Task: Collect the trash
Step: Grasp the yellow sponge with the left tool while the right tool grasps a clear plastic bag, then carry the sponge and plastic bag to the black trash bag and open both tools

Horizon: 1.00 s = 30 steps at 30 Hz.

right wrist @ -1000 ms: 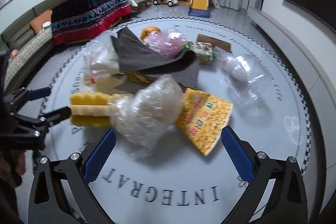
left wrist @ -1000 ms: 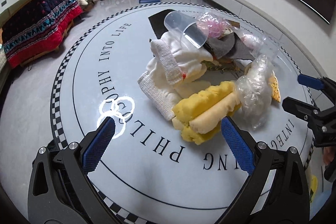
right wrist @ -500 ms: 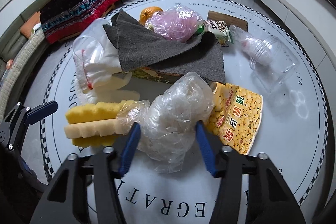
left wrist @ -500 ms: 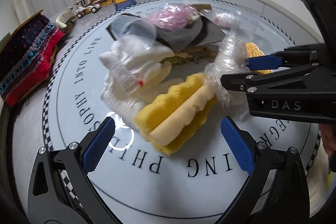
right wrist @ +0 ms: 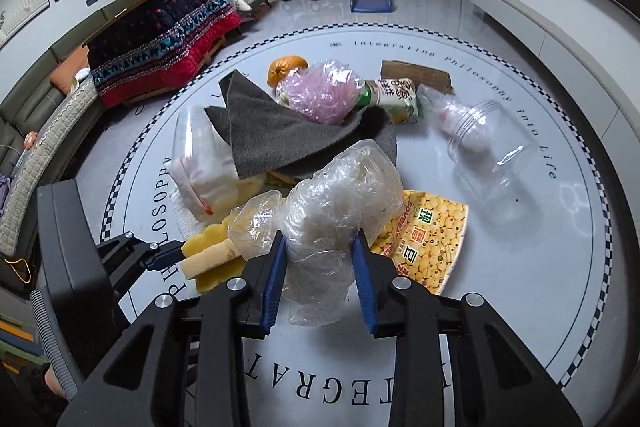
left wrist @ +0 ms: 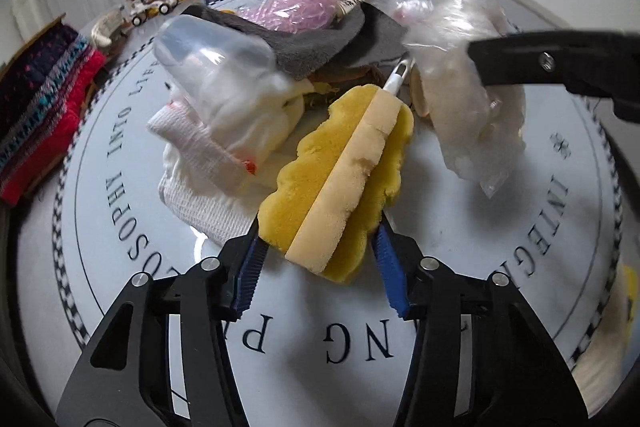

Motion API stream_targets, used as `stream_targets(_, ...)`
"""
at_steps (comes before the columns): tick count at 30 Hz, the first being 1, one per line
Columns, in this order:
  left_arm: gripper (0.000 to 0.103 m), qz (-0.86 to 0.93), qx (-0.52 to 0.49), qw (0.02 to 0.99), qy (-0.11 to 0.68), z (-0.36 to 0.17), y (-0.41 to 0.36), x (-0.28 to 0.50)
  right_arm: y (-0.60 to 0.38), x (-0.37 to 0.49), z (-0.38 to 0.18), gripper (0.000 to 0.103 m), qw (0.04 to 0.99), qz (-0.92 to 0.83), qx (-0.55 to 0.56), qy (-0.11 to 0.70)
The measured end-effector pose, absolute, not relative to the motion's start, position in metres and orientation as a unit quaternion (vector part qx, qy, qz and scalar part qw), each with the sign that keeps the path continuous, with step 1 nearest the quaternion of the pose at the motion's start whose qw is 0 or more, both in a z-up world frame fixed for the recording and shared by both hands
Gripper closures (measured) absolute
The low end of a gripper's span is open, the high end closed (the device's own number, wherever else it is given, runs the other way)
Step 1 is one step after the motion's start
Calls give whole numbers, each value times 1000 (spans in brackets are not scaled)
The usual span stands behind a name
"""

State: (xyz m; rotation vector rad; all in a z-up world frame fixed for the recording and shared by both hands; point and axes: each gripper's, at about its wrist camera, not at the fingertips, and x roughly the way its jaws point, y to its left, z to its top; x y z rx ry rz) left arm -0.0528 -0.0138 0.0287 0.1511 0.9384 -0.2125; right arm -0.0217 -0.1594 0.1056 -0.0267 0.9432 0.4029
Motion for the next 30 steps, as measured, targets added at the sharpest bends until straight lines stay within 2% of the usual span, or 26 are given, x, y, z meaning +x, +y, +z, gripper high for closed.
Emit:
stream_targets(5, 54, -104, 16, 898, 427, 47, 0, -79, -157, -36, 117, 69, 874, 198, -15, 444)
stream_targets(12, 54, -97, -4, 910, 402, 71, 19, -120, -143, -63, 133, 69, 878, 207, -30, 429)
stream_targets(30, 54, 8, -91, 937, 338, 105, 144, -213, -36, -124, 162, 69, 862, 303, -84, 397)
